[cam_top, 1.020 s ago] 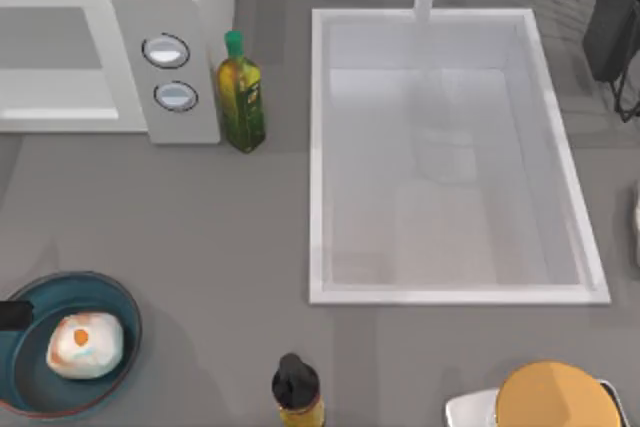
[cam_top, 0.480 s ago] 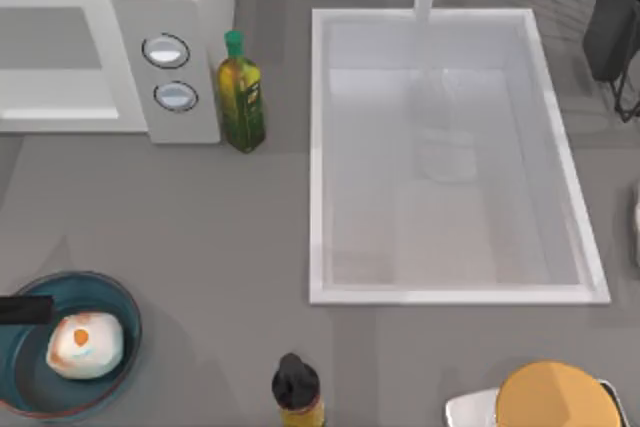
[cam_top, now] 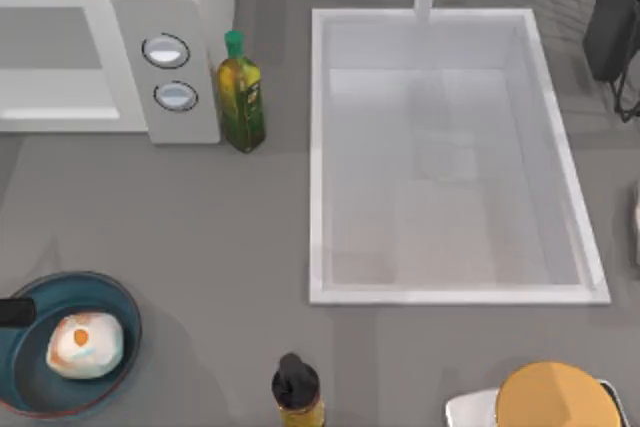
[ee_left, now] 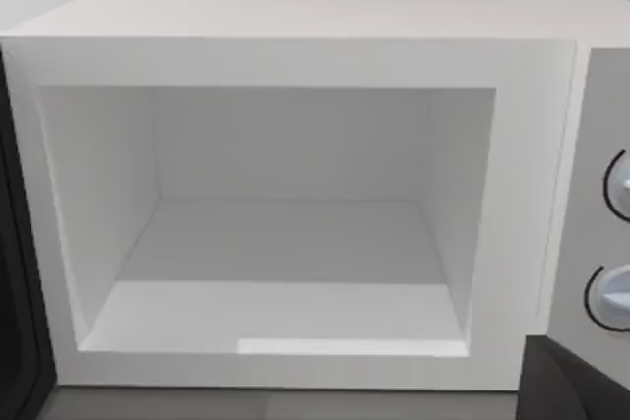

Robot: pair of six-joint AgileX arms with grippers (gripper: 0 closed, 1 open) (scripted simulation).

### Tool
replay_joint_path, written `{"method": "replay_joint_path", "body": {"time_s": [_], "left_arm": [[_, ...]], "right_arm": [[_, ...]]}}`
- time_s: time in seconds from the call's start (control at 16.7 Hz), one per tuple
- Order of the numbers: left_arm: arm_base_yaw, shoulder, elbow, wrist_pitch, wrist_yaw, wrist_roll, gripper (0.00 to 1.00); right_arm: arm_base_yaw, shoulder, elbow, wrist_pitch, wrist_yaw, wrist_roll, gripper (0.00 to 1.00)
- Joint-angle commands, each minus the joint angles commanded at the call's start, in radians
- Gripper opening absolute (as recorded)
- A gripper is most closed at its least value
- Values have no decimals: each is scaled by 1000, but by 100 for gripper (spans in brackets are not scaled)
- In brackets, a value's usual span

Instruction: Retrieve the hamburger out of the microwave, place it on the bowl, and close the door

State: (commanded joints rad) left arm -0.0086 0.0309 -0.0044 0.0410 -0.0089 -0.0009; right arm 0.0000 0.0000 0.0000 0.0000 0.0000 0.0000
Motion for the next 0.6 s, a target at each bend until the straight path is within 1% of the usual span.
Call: {"method": "replay_joint_path", "body": {"time_s": [0.18, 0.3, 0.42, 0.6], "left_arm": [[155, -86, 31, -120, 155, -2, 0], [216, -130, 47, -178, 216, -3, 0], [235, -143, 51, -196, 235, -3, 0], [231, -140, 48, -193, 231, -2, 0]], "right_arm": [[0, 0, 0, 0, 0, 0, 100], [0, 0, 0, 0, 0, 0, 100], [0, 0, 0, 0, 0, 0, 100], [0, 0, 0, 0, 0, 0, 100]]}}
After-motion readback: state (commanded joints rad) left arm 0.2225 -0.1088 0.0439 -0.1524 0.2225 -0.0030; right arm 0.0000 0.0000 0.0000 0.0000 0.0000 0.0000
